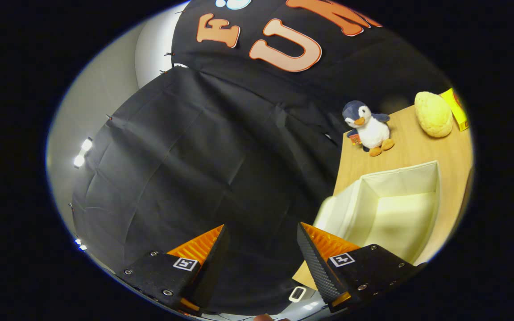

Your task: Open the storage box then place both shoes into the box .Put the left shoe in first, then the right shoe, with the right side of both shoes facing outward in a uniform manner.

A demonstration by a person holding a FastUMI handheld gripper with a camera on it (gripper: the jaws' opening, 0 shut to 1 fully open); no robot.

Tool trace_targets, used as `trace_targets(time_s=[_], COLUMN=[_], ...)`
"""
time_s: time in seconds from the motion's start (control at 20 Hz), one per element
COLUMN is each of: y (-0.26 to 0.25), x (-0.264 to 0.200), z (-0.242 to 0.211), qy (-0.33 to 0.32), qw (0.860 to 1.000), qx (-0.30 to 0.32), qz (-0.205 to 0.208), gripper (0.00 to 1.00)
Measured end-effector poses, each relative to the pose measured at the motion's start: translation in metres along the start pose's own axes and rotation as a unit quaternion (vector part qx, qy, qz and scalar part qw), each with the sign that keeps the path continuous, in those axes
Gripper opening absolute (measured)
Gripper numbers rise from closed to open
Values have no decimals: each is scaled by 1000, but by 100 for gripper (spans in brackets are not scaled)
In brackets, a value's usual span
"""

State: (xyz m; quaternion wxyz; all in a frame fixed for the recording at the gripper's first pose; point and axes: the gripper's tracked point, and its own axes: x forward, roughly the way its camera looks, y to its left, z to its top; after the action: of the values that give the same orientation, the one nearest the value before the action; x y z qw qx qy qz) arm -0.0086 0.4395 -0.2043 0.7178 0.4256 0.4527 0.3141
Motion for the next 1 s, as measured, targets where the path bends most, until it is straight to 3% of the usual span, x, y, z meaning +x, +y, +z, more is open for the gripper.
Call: trace_targets(time_s=[0.3, 0.55, 0.85, 1.0], y=[-79, -166, -283, -312], x=[-55, -118, -166, -188], z=[-8, -7, -15, -36], qy=[5, 6, 33, 55], qw=[995, 980, 940, 925], qx=[-48, -81, -95, -81], qz=[-88, -183, -326, -367], gripper=[93, 96, 96, 96])
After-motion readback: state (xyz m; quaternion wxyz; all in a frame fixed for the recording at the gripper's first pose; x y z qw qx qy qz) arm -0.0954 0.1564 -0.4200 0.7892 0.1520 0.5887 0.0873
